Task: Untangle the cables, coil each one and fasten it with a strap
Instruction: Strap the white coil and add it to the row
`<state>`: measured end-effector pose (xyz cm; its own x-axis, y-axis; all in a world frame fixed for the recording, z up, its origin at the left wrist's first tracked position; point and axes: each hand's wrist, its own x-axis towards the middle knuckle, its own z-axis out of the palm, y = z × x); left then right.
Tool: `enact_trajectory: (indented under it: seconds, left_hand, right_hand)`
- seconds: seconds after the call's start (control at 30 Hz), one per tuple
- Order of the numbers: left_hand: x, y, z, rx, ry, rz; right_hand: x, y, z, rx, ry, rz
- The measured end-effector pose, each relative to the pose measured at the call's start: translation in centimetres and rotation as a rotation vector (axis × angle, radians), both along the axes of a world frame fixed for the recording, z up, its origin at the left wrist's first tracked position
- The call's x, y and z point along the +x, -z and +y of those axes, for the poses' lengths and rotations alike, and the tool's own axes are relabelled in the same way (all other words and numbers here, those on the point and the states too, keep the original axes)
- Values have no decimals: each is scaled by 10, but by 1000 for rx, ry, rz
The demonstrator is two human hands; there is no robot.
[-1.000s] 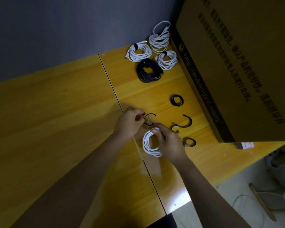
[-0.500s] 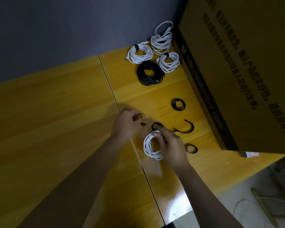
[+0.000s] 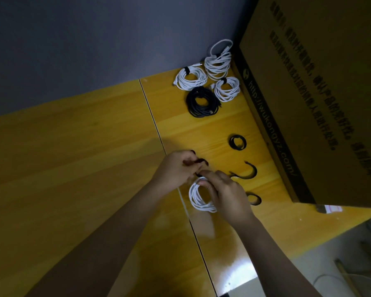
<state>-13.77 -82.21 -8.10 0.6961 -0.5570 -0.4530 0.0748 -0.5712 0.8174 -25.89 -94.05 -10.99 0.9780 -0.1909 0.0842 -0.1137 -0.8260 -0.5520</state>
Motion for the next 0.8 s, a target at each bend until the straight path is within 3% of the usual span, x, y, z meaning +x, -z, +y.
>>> enact_trajectory:
  seconds: [0.2, 0.33, 0.43, 0.8]
  left_hand:
    - [-2, -7, 15, -119, -244, 43]
    - [-3, -25, 21, -95, -243, -54]
    - [-5, -45, 26, -143, -226, 16]
    - [-7, -98, 68, -287, -281, 399]
  right_hand:
    - [-6, -20, 10, 284, 140, 49]
    - [-3, -57, 16, 513, 200, -6]
    - [8, -89, 19, 646, 227, -74]
    - [16, -116, 49, 577, 61, 103]
